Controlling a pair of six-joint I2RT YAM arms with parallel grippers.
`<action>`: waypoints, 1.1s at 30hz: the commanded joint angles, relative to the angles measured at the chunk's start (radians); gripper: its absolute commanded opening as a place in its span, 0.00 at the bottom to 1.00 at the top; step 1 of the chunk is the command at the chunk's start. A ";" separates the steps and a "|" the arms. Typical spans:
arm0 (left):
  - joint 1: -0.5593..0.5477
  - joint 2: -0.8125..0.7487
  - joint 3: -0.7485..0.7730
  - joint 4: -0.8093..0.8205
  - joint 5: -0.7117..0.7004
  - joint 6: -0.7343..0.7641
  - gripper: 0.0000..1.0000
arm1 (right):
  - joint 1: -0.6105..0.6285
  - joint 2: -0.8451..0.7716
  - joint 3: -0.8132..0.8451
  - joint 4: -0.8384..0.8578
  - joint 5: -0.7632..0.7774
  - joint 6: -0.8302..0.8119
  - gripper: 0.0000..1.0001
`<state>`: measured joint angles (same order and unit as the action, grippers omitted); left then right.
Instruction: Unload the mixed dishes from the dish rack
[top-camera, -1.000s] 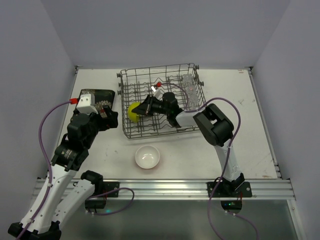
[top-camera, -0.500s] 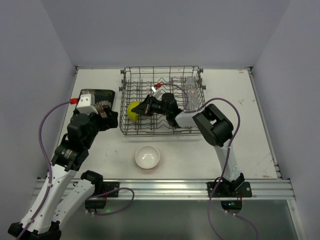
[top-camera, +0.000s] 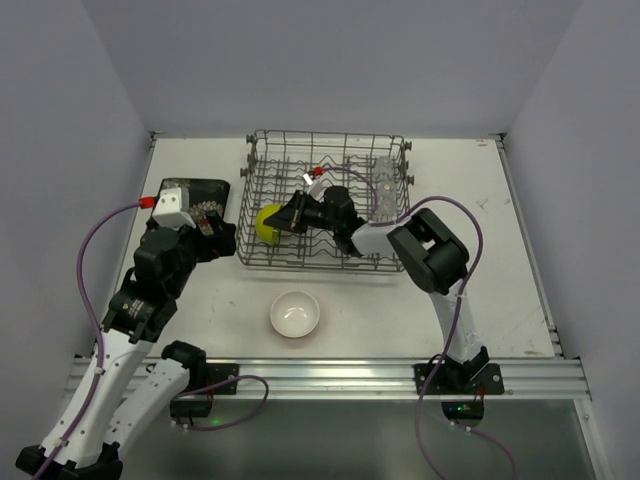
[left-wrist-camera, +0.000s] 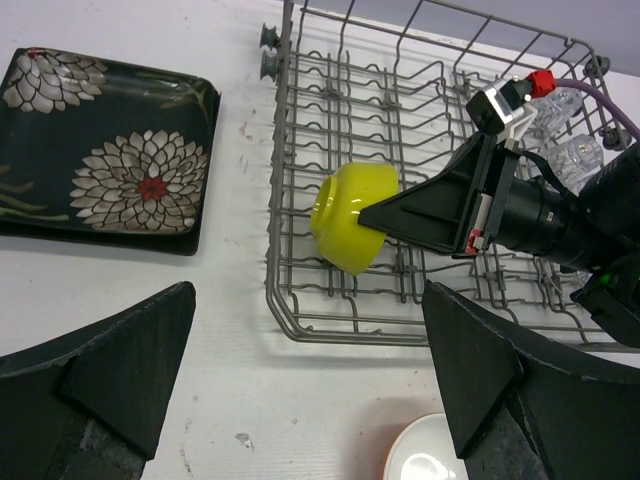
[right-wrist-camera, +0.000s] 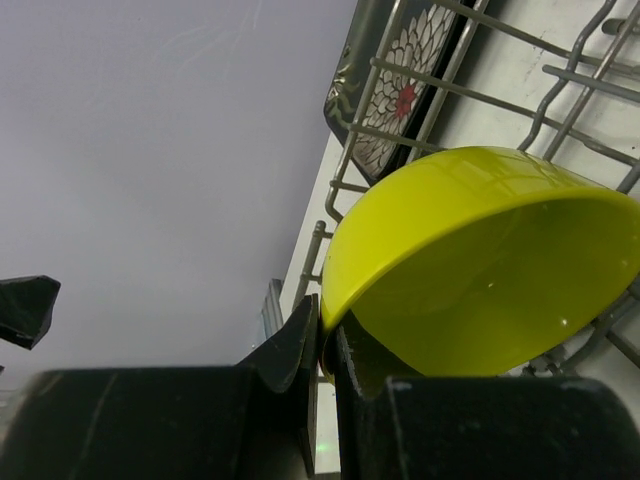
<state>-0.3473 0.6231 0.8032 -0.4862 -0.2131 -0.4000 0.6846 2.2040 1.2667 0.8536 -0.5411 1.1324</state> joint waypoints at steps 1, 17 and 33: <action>0.004 -0.006 -0.009 0.034 0.004 0.027 1.00 | -0.016 -0.110 -0.006 0.018 -0.002 -0.046 0.00; 0.004 -0.003 0.024 0.050 0.078 -0.029 1.00 | -0.082 -0.404 -0.084 -0.007 -0.276 -0.284 0.00; -0.010 0.386 0.361 0.060 0.707 -0.103 1.00 | 0.148 -0.964 -0.127 -1.233 0.136 -1.344 0.00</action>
<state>-0.3485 0.9169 1.1130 -0.4267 0.2642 -0.4873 0.8307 1.2461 1.0924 -0.0944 -0.5766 -0.0120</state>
